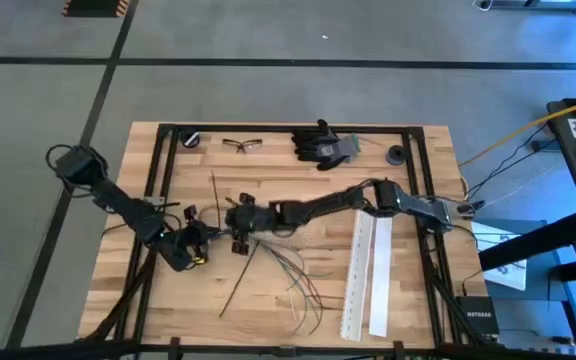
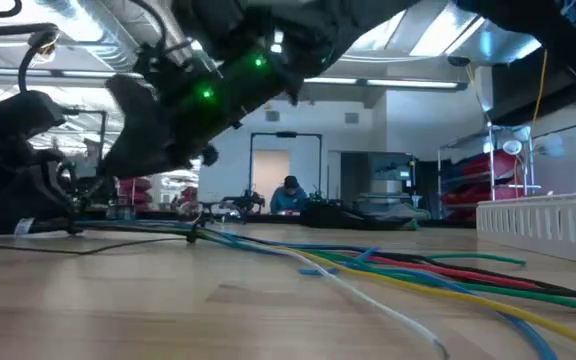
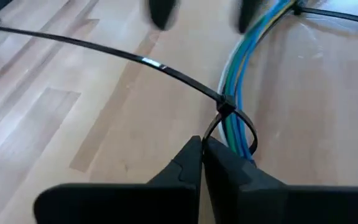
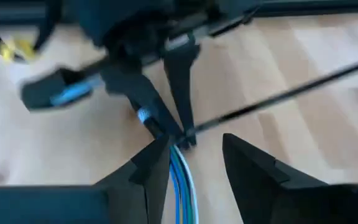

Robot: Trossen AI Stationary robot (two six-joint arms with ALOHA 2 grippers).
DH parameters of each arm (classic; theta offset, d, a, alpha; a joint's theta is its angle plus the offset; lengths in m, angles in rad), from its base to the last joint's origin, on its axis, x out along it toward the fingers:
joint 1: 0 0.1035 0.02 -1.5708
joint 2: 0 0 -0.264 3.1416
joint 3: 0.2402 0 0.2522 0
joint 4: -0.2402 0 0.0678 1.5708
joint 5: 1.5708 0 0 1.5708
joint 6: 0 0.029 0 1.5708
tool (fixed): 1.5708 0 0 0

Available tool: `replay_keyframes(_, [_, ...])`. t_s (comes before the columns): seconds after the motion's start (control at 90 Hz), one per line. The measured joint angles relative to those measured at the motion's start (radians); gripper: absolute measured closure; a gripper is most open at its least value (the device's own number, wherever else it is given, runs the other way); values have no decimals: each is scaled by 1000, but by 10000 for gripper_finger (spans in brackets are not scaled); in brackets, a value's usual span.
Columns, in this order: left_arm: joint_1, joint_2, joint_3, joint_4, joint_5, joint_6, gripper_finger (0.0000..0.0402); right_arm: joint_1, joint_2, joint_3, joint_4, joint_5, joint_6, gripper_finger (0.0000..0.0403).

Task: Ziptie cables
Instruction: Wrap the zip tie on the cables

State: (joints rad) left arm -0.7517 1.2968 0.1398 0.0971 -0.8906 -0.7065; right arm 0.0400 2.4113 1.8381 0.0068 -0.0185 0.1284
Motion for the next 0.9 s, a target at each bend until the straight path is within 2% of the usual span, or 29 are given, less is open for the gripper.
replay_keyframes(0.133, [-35,0,0,1,-1,0,401,-53,-1,-38,50,-48,57,267])
replay_keyframes(0.267, [-43,0,0,0,-1,0,401,-68,-1,-137,275,-224,139,267])
replay_keyframes(0.322, [-42,0,0,0,-5,0,401,-53,-2,-183,373,-259,180,267])
replay_keyframes(0.444, [-42,0,0,0,-16,0,401,-21,1,-254,495,-205,206,267])
replay_keyframes(0.633, [-42,0,0,15,-19,0,401,-6,39,-246,559,-131,208,267])
replay_keyframes(0.789, [-42,0,0,24,-19,-2,401,-7,112,-180,567,-158,235,267])
replay_keyframes(0.9, [-42,0,0,26,-19,-19,401,-7,115,-175,619,-190,226,267])
